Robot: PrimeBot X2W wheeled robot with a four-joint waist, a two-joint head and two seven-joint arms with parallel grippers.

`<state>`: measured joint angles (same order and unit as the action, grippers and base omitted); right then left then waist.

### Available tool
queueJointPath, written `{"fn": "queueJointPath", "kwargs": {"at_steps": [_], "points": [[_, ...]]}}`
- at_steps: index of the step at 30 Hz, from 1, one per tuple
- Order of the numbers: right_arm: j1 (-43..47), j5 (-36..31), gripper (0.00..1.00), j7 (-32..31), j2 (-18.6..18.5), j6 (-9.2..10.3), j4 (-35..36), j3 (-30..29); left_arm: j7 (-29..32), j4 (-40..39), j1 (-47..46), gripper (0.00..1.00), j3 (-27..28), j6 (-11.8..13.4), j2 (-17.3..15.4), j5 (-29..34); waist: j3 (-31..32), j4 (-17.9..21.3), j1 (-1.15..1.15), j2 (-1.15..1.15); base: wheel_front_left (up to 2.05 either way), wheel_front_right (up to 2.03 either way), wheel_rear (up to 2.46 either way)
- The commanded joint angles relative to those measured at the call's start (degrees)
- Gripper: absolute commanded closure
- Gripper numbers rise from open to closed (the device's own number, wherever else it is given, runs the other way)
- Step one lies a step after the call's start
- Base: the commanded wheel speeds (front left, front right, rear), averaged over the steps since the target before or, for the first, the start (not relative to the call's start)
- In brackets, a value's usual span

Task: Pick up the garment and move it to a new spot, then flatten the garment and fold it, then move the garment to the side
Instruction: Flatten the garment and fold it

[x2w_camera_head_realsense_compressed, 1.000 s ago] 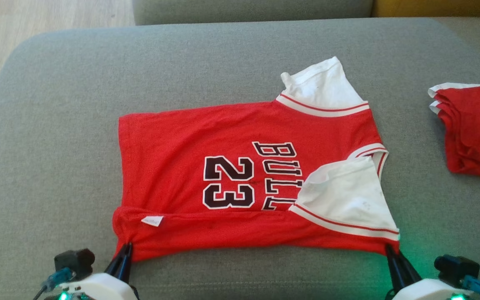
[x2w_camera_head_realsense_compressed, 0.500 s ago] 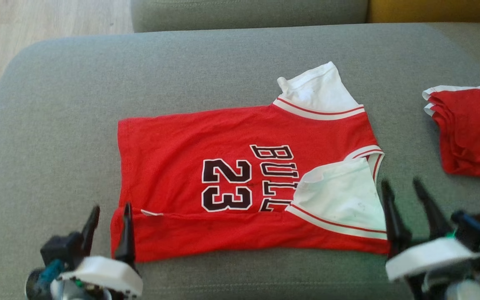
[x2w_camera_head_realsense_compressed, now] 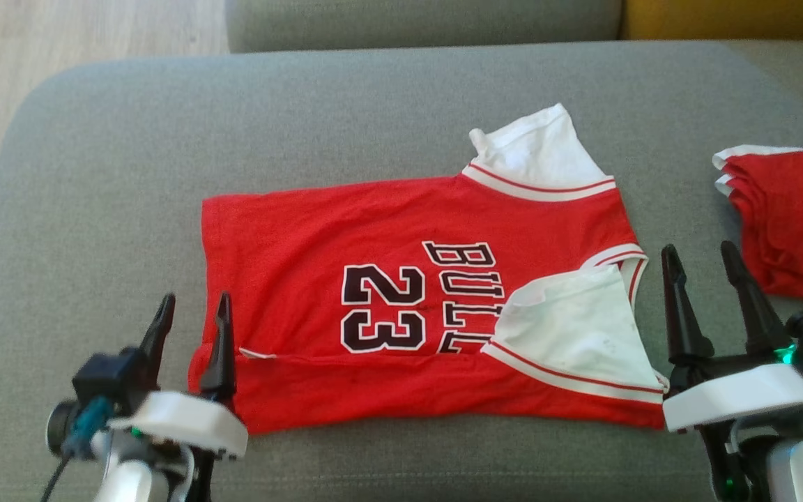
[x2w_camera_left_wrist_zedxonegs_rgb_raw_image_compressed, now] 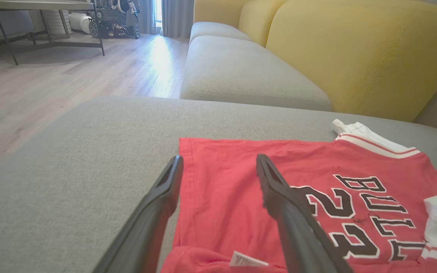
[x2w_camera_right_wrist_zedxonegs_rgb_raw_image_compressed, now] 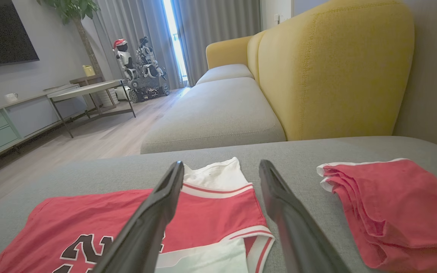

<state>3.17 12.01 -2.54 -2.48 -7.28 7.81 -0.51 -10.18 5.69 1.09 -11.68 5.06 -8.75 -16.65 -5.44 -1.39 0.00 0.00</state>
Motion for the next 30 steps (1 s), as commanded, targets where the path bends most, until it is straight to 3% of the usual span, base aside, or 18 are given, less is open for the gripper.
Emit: {"fn": "queueJointPath", "kwargs": {"at_steps": [1,8,16,28,30], "points": [[-1.8,-0.1,0.00,-0.1,-0.4,-0.21,2.7,1.1,0.1,-1.5,-4.5,0.00,1.9,-0.1,-0.8,0.0,-1.0,0.1,0.00,0.00,0.00,0.00,0.00],[-4.9,-0.4,0.00,-0.6,-0.4,-0.21,4.3,1.2,4.0,4.3,-16.3,0.00,2.1,-3.2,-1.7,-2.3,-7.4,0.5,0.00,0.00,0.00,0.00,0.00],[-9.6,-0.7,0.00,0.1,-0.4,-0.21,3.4,3.9,8.8,22.5,-32.3,0.00,4.1,-6.4,-3.0,-6.4,-13.7,2.2,0.00,0.00,0.00,0.00,0.00],[-12.9,0.6,0.00,2.0,-0.4,-0.21,-0.1,5.8,12.1,43.0,-42.0,0.00,5.7,-10.0,-4.5,-10.9,-16.6,3.8,0.00,0.00,0.00,0.00,0.00],[-13.4,0.6,0.00,2.1,-0.4,-0.21,-0.6,5.7,11.9,44.7,-42.8,0.96,5.5,-10.8,-4.4,-11.6,-16.7,3.9,0.00,0.00,0.00,0.00,0.00]]}}
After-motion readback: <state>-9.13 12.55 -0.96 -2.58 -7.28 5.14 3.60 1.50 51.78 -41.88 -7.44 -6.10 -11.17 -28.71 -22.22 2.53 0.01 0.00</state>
